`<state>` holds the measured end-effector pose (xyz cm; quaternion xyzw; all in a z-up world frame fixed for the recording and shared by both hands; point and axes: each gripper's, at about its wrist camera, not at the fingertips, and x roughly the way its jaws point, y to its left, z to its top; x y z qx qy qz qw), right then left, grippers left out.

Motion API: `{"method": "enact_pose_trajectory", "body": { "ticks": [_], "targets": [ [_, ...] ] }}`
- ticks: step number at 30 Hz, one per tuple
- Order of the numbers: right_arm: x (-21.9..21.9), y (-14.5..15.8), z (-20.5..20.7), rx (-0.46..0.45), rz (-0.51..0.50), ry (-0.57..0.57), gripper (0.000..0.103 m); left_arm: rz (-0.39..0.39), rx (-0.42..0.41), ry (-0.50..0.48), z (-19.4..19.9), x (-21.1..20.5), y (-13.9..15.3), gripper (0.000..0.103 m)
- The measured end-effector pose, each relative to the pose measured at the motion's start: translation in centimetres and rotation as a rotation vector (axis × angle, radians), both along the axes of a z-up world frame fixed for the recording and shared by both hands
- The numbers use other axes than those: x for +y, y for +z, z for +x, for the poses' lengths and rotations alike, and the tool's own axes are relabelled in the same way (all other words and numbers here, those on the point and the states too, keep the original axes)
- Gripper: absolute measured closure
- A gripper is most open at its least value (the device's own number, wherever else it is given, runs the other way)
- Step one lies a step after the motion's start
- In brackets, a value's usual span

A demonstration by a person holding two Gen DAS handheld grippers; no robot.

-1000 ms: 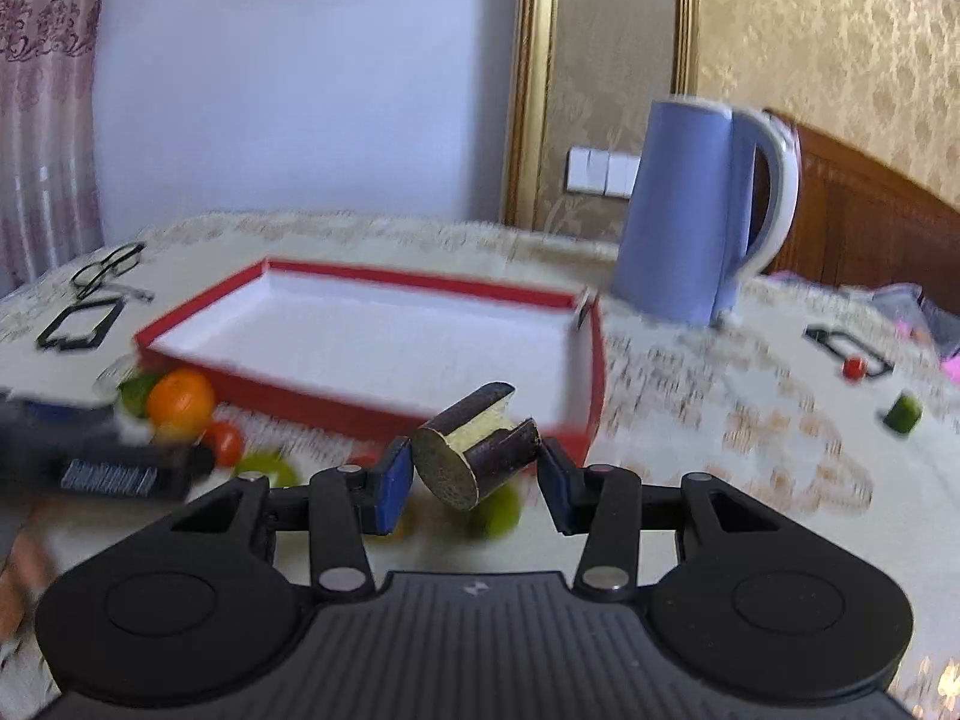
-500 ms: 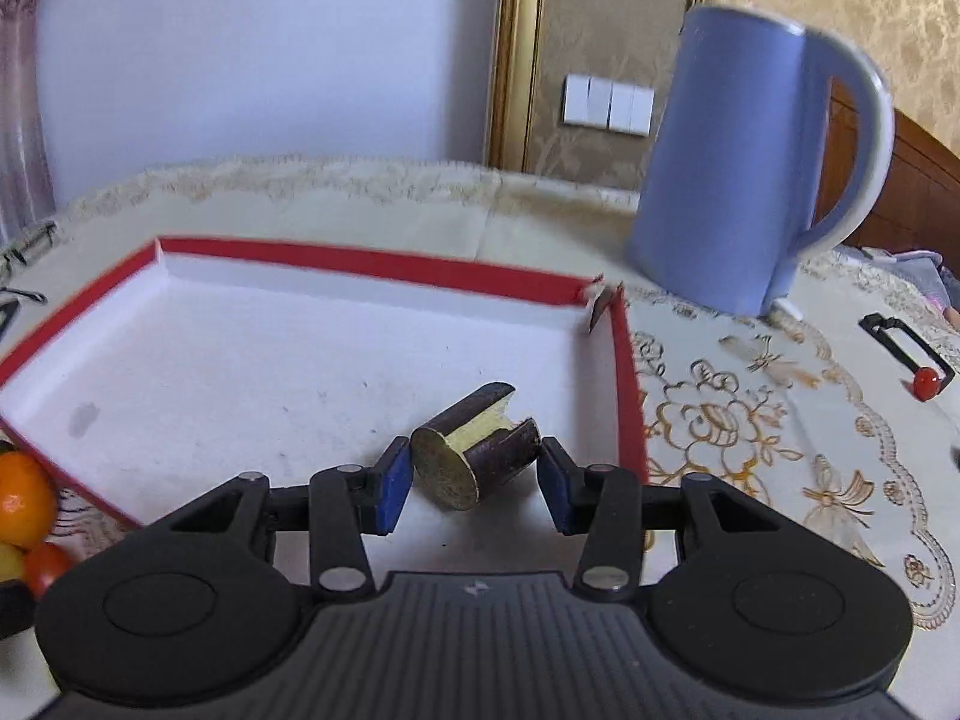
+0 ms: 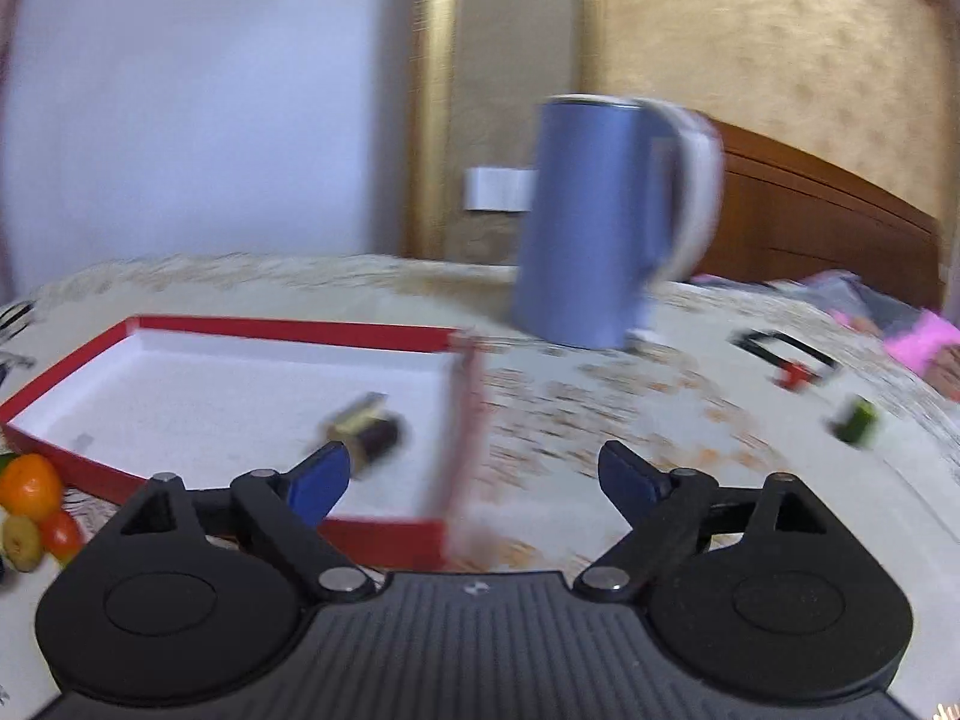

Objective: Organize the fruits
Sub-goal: 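Lower the eggplant slice into the red tray and open the right gripper, then grasp the dark cucumber slice with the left gripper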

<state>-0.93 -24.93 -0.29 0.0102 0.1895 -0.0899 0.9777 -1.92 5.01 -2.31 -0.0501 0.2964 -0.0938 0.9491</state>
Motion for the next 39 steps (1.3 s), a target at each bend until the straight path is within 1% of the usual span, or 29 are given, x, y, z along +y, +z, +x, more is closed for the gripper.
{"method": "enact_pose_trajectory", "body": {
  "ticks": [2, 5, 6, 8, 9, 10, 12, 14, 16, 17, 18, 22, 25, 28, 30, 32, 34, 35, 36, 37, 39],
  "targets": [
    [-1.6, -0.7, -0.8, 0.003, 0.044, -0.052, 0.012, -0.018, -0.005, 0.006, -0.3, 0.2, 0.1, 0.000],
    [-3.5, -1.3, -0.8, 0.099, 0.109, -0.131, 0.012, 0.033, -0.017, 0.004, -0.5, -0.2, 0.4, 0.000],
    [-3.7, -1.5, -0.7, 0.138, 0.096, -0.156, 0.012, 0.051, -0.022, 0.007, -0.5, -0.4, 0.5, 0.000],
    [-3.7, -2.1, -0.1, 0.220, 0.036, -0.187, 0.012, 0.070, -0.020, 0.009, -0.2, -0.6, 0.5, 0.000],
    [-4.0, -2.4, -0.3, 0.230, 0.041, -0.197, 0.011, 0.073, -0.015, 0.012, 0.0, -0.6, 0.5, 0.000],
    [-4.3, -2.5, -0.5, 0.228, 0.055, -0.198, 0.011, 0.075, -0.009, 0.017, 0.3, -0.6, 0.5, 0.000],
    [-4.6, -2.7, -0.4, 0.238, 0.059, -0.212, 0.001, 0.071, 0.006, 0.035, 0.9, -0.5, 0.6, 0.000],
    [-4.9, -2.8, -0.3, 0.244, 0.069, -0.223, 0.000, 0.049, 0.014, 0.040, 1.5, -0.2, 0.7, 0.001],
    [-5.5, -2.9, -0.2, 0.245, 0.117, -0.216, 0.000, 0.038, 0.039, 0.033, 2.2, -0.2, 0.7, 0.003],
    [-5.7, -2.8, -0.3, 0.237, 0.130, -0.214, 0.000, 0.026, 0.049, 0.014, 2.4, -0.2, 0.6, 0.006],
    [-5.7, -2.8, -0.5, 0.235, 0.134, -0.213, 0.000, 0.022, 0.059, -0.005, 2.7, -0.3, 0.6, 0.006],
    [-5.4, -2.8, -0.2, 0.244, 0.118, -0.217, 0.000, 0.052, 0.039, -0.045, 2.2, -0.7, 0.4, 0.009],
    [-5.4, -2.8, -0.2, 0.244, 0.118, -0.217, 0.000, 0.057, 0.019, -0.064, 1.6, -0.4, 0.1, 0.014],
    [-5.4, -2.9, -0.2, 0.244, 0.118, -0.217, 0.000, 0.053, -0.008, -0.079, 0.9, 0.0, -0.1, 0.022],
    [-5.5, -2.9, -0.2, 0.244, 0.118, -0.217, 0.000, 0.050, -0.015, -0.086, 0.6, 0.0, 0.0, 0.030],
    [-5.5, -2.9, -0.2, 0.244, 0.118, -0.217, 0.000, 0.055, -0.023, -0.085, 0.3, 0.0, 0.0, 0.031],
    [-5.4, -2.9, -0.2, 0.243, 0.118, -0.217, 0.000, 0.047, -0.024, -0.075, 0.2, 0.1, 0.0, 0.036],
    [-5.5, -2.9, -0.2, 0.243, 0.118, -0.217, 0.000, 0.038, -0.023, -0.071, 0.1, 0.2, 0.1, 0.044],
    [-5.4, -2.9, -0.2, 0.243, 0.118, -0.217, 0.000, 0.035, -0.025, -0.069, -0.1, 0.3, 0.2, 0.061],
    [-5.4, -2.9, -0.2, 0.243, 0.118, -0.217, 0.000, 0.051, -0.030, -0.058, -0.3, 0.3, 0.2, 0.068],
    [-5.4, -2.9, -0.2, 0.243, 0.117, -0.217, 0.000, 0.079, -0.026, -0.061, -0.4, 0.4, 0.1, 0.070]
  ]
}}
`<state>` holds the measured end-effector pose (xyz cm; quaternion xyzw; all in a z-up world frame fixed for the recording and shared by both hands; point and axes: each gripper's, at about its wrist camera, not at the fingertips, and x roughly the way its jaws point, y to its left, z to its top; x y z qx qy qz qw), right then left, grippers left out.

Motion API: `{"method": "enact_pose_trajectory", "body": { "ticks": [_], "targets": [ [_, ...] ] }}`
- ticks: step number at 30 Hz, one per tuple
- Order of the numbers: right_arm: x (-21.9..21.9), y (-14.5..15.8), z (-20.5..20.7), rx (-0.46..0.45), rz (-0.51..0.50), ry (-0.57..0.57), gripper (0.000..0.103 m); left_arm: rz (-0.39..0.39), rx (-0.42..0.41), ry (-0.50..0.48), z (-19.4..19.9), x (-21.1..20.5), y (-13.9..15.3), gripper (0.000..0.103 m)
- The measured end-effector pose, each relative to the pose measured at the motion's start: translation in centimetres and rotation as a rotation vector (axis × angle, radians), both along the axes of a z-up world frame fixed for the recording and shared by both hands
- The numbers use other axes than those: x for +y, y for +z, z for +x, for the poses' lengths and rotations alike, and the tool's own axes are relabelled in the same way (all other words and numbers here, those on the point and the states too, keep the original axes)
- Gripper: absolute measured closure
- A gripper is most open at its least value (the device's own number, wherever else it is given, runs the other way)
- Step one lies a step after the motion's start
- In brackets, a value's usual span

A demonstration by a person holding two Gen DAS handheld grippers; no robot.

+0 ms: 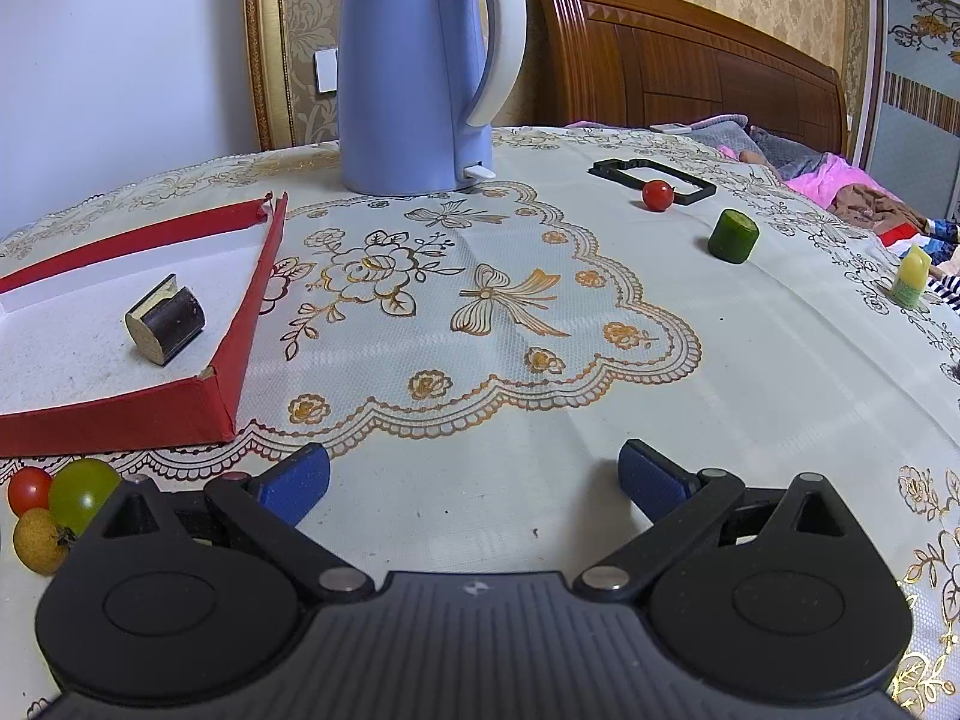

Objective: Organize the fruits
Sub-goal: 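Grasp the dark cucumber slice with the left gripper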

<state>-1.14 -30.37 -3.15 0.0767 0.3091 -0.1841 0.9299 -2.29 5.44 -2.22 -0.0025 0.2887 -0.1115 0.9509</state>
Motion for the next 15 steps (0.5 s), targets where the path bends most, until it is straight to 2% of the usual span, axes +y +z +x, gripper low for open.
{"method": "enact_pose_trajectory", "body": {
  "ticks": [8, 15],
  "targets": [
    [0.0, 0.0, 0.0, 0.000, 0.000, 0.000, 0.000, 0.016, -0.007, 0.015, 0.2, -0.3, -0.3, 0.070],
    [0.0, 0.0, 0.0, 0.000, -0.001, 0.000, 0.000, -0.035, -0.025, 0.034, 0.2, 0.3, 0.7, 0.072]
  ]
}}
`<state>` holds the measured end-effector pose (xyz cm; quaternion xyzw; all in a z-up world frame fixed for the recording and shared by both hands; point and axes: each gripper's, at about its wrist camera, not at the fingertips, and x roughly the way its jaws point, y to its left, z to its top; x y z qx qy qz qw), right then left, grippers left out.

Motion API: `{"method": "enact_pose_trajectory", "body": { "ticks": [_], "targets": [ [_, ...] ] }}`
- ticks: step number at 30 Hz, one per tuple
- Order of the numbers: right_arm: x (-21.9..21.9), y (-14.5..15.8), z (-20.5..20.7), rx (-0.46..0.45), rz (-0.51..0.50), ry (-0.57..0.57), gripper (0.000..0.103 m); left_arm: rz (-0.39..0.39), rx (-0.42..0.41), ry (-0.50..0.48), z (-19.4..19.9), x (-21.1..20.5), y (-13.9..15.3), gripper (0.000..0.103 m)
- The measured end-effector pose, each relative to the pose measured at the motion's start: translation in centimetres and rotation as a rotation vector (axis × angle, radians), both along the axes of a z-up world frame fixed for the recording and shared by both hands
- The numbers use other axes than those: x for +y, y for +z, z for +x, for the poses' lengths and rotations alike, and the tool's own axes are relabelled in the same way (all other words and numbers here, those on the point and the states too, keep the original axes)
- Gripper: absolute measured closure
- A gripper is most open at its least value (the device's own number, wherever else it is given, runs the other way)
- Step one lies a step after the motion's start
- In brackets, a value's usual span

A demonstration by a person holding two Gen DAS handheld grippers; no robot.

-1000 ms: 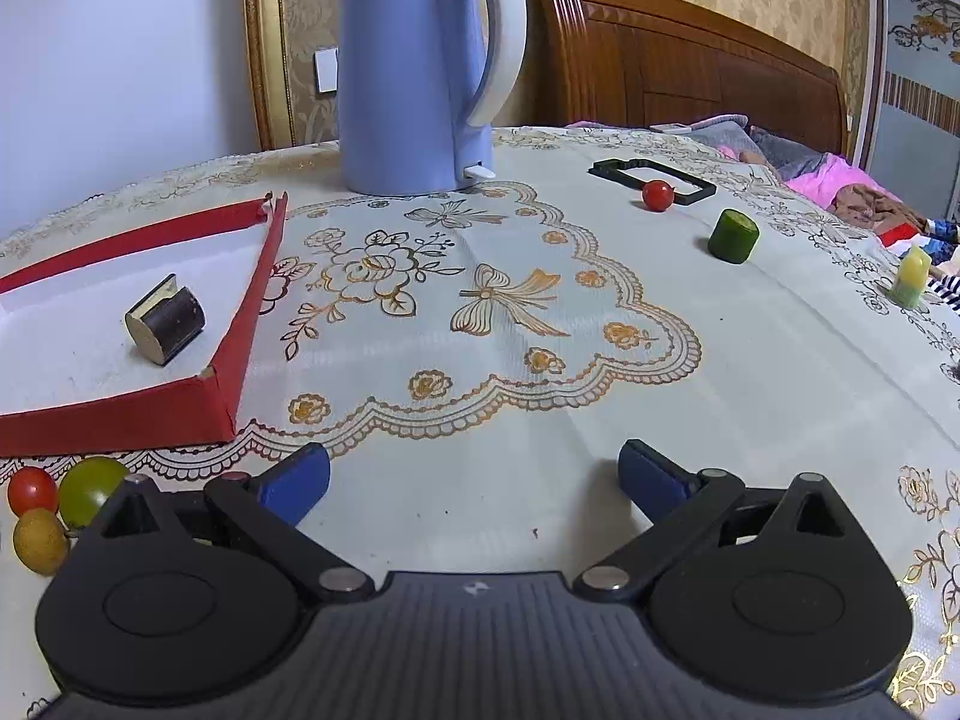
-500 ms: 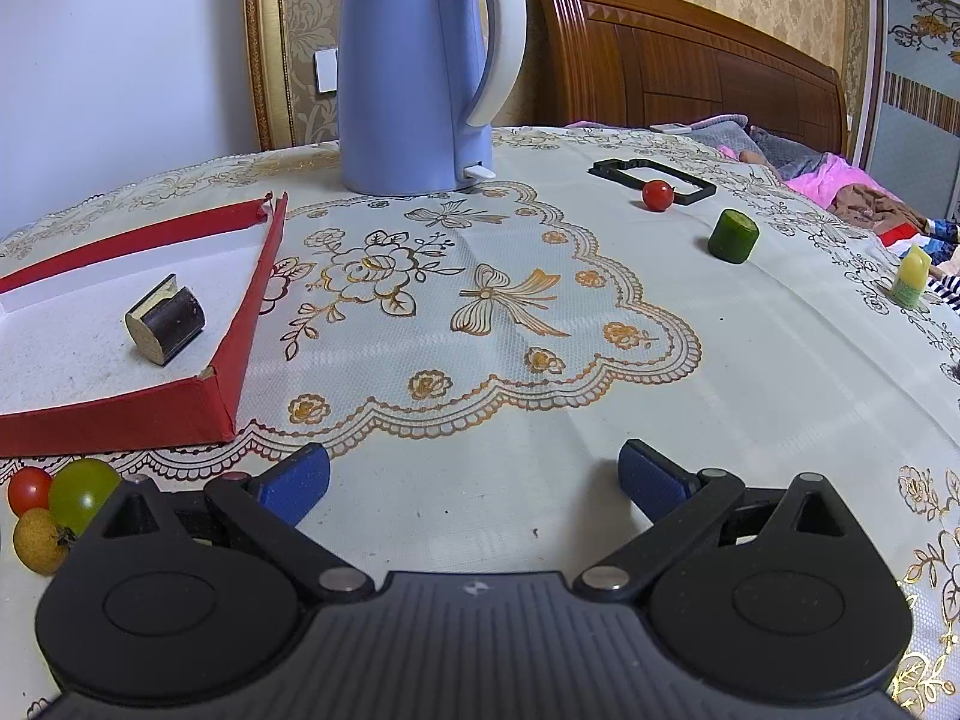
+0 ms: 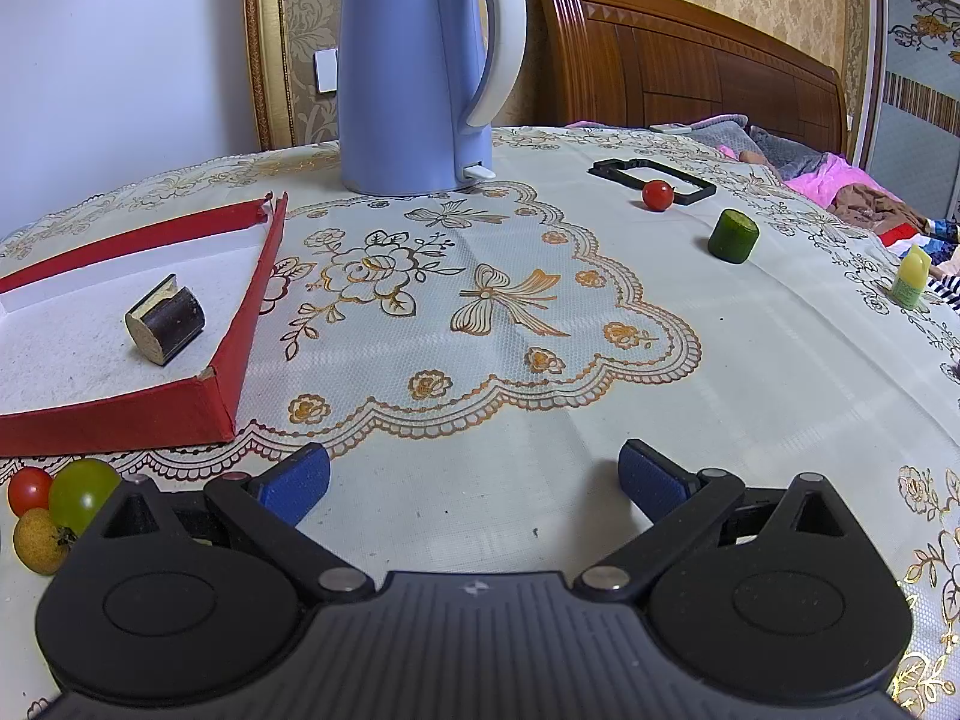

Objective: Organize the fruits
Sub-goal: 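Grasp the dark cucumber slice with the left gripper, then carry the cucumber slice into the red tray and open the left gripper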

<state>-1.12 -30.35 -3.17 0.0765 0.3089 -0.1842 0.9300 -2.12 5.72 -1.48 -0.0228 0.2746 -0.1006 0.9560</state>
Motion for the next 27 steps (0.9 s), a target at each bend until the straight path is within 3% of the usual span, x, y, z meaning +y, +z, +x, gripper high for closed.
{"method": "enact_pose_trajectory", "body": {
  "ticks": [9, 27],
  "targets": [
    [0.0, 0.0, 0.0, 0.000, 0.000, 0.000, 0.000, -0.042, -0.072, 0.005, 3.4, -1.3, 3.2, 0.073],
    [0.0, 0.0, 0.0, 0.000, 0.000, 0.000, 0.000, 0.077, -0.077, 0.020, 10.6, -3.7, 2.8, 0.073]
  ]
}}
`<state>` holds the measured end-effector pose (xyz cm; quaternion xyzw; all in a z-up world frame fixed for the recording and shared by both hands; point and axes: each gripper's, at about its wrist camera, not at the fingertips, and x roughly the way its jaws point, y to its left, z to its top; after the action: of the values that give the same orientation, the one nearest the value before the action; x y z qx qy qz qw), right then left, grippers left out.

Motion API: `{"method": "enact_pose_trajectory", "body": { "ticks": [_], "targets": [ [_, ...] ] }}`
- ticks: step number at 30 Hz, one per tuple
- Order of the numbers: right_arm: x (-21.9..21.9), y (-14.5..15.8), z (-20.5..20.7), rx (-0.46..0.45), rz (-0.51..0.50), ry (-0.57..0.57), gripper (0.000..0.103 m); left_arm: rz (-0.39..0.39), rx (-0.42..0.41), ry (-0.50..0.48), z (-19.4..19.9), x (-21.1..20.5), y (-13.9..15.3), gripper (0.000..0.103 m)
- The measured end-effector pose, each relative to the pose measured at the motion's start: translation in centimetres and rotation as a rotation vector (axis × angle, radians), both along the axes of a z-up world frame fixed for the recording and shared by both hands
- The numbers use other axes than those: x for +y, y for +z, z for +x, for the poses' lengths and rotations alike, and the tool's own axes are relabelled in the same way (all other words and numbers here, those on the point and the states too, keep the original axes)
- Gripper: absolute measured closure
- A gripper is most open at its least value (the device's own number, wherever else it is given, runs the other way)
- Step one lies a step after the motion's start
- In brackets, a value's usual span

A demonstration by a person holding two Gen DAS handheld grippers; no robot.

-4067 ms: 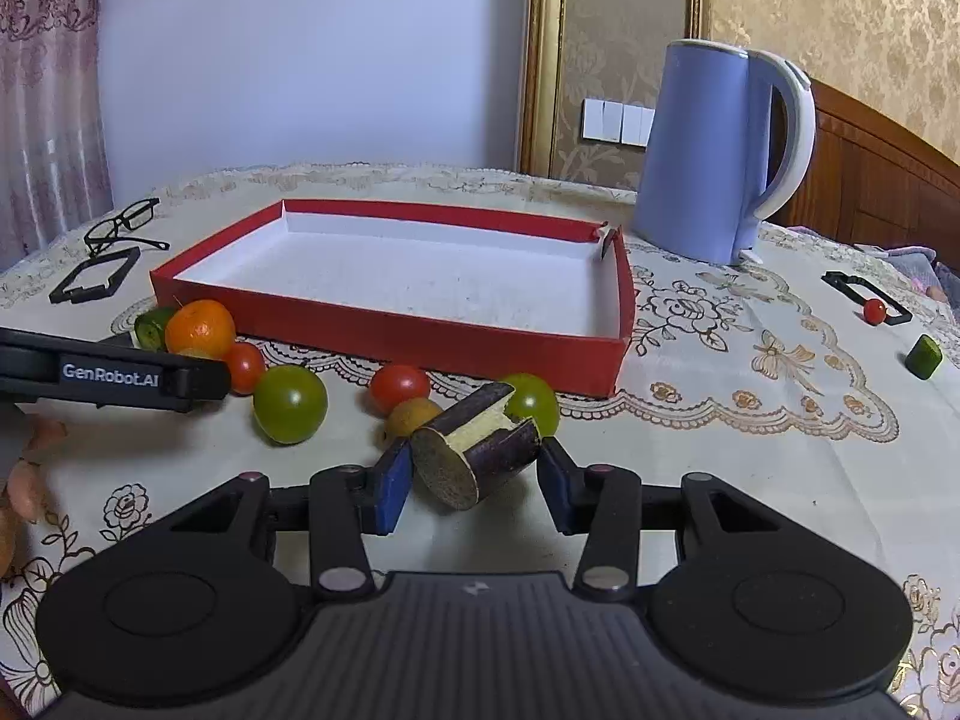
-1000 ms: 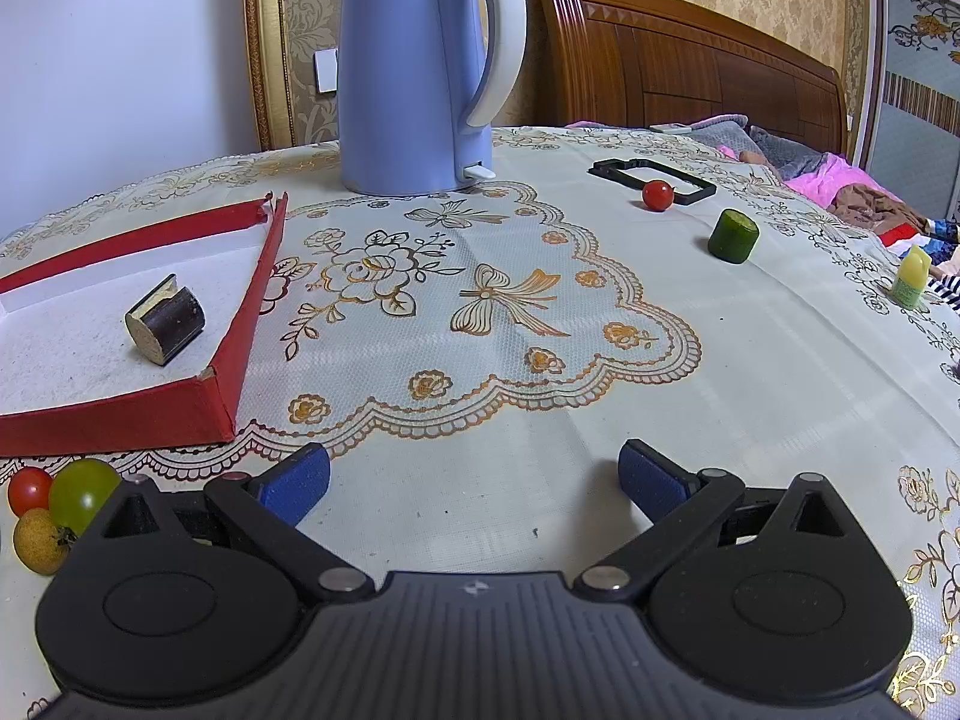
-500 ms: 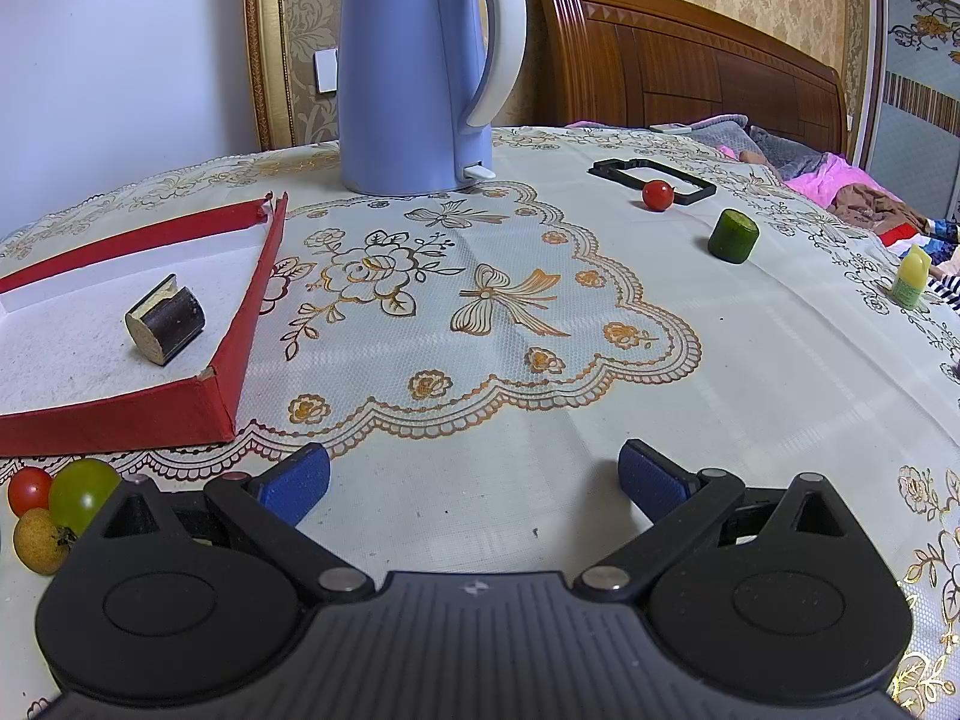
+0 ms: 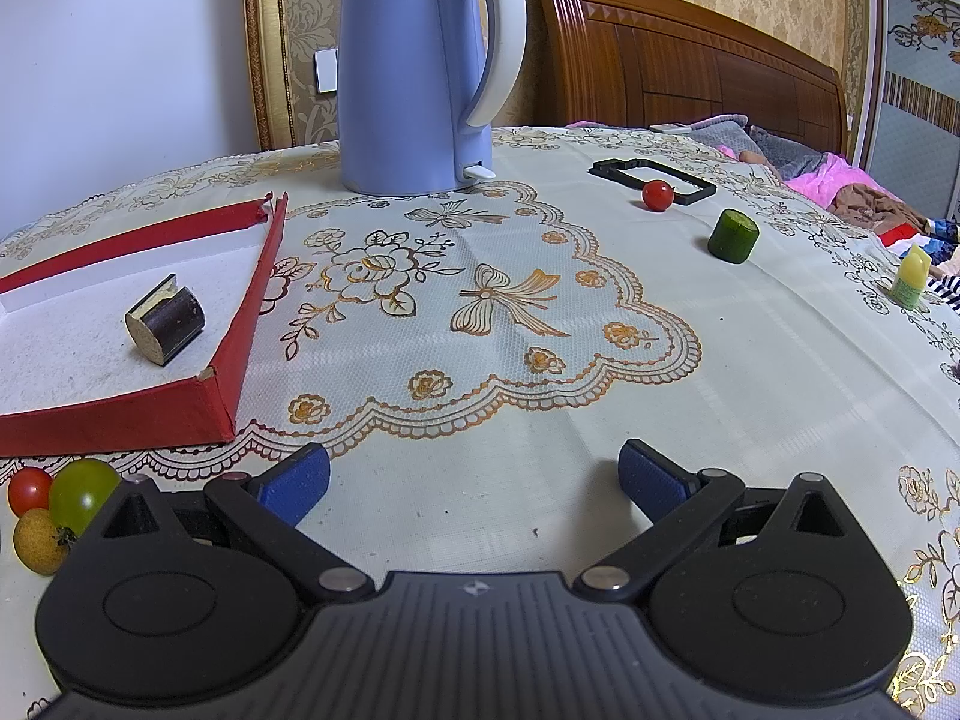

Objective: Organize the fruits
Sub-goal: 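Carry the cucumber slice into the red tray and open the left gripper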

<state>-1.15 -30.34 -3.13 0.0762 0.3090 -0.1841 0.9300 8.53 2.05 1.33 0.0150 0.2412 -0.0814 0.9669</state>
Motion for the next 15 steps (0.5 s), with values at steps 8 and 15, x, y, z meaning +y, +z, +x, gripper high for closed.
{"method": "enact_pose_trajectory", "body": {
  "ticks": [8, 15],
  "targets": [
    [0.0, 0.0, 0.0, 0.000, 0.000, 0.000, 0.000, 0.022, 0.020, 0.018, 1.8, 0.0, -0.6, 0.074],
    [0.0, 0.0, 0.0, 0.000, 0.000, 0.000, 0.000, 0.065, 0.029, 0.045, 3.1, -0.6, -1.5, 0.073]
  ]
}}
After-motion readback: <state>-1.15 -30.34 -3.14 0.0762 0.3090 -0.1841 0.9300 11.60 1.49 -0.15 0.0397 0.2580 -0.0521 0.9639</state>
